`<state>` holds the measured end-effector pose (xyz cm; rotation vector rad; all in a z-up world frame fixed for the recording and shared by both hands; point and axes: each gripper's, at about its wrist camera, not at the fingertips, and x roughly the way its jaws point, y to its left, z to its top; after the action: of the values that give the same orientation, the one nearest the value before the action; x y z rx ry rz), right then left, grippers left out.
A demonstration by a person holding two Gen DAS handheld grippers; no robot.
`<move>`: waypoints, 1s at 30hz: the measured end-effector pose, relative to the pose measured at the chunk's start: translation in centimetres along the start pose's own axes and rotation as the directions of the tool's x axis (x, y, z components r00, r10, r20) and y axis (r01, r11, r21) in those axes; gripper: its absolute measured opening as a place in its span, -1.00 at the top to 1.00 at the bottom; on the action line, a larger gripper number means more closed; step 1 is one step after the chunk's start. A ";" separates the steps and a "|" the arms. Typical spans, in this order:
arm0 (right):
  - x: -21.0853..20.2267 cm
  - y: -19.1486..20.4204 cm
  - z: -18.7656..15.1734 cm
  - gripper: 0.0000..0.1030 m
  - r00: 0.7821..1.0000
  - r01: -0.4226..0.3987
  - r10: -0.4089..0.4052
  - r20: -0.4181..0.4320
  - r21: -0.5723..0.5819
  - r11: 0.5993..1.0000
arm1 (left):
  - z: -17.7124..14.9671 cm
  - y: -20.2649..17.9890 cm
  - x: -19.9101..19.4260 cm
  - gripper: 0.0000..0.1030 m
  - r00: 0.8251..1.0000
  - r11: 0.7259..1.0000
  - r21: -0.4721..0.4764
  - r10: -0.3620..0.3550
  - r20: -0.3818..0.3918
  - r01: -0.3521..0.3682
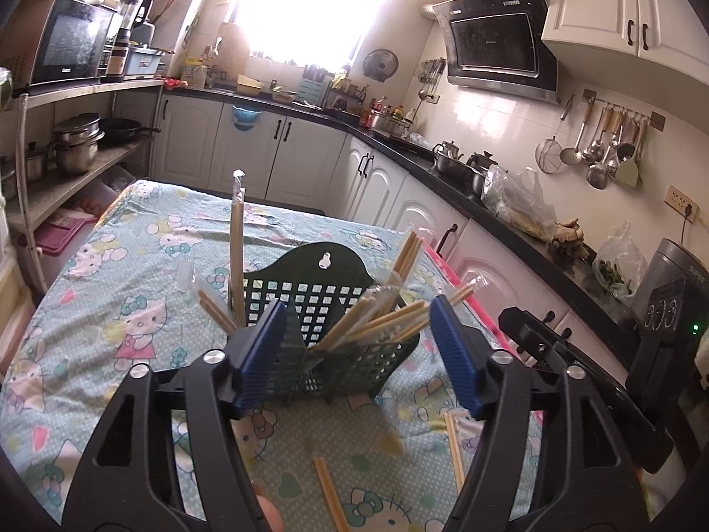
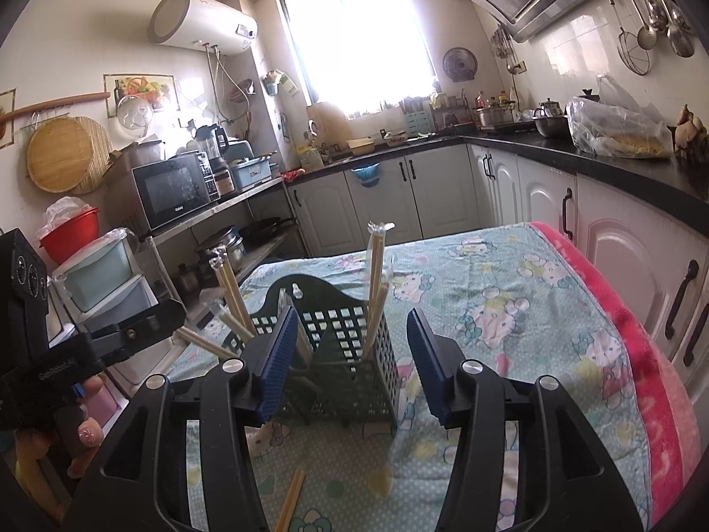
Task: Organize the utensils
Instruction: 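Open both tools and withdraw them from the green caddy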
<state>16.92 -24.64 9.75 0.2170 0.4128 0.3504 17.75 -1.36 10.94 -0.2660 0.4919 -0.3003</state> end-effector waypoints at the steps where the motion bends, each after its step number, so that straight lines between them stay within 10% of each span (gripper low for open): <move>1: -0.1 0.0 -0.2 0.02 1.000 0.000 0.000 -0.005 0.000 1.000 | -0.1 -0.1 -0.1 -0.24 1.000 1.000 0.004 0.001 -0.002 -0.001; 13: -1.1 -0.3 -2.2 -0.12 0.999 0.017 -0.018 -0.047 -0.016 1.000 | -1.9 -0.1 -1.1 -0.77 1.000 1.000 0.010 -0.002 -0.015 0.002; 30: -1.6 -0.8 -4.7 -0.27 0.992 0.044 -0.048 -0.114 -0.034 0.998 | -4.7 0.5 -1.2 -0.79 0.997 1.000 0.000 0.017 -0.071 -0.017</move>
<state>13.79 -25.34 5.87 0.1566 0.5243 0.3246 14.58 -1.29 7.31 -0.2519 0.5644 -0.2939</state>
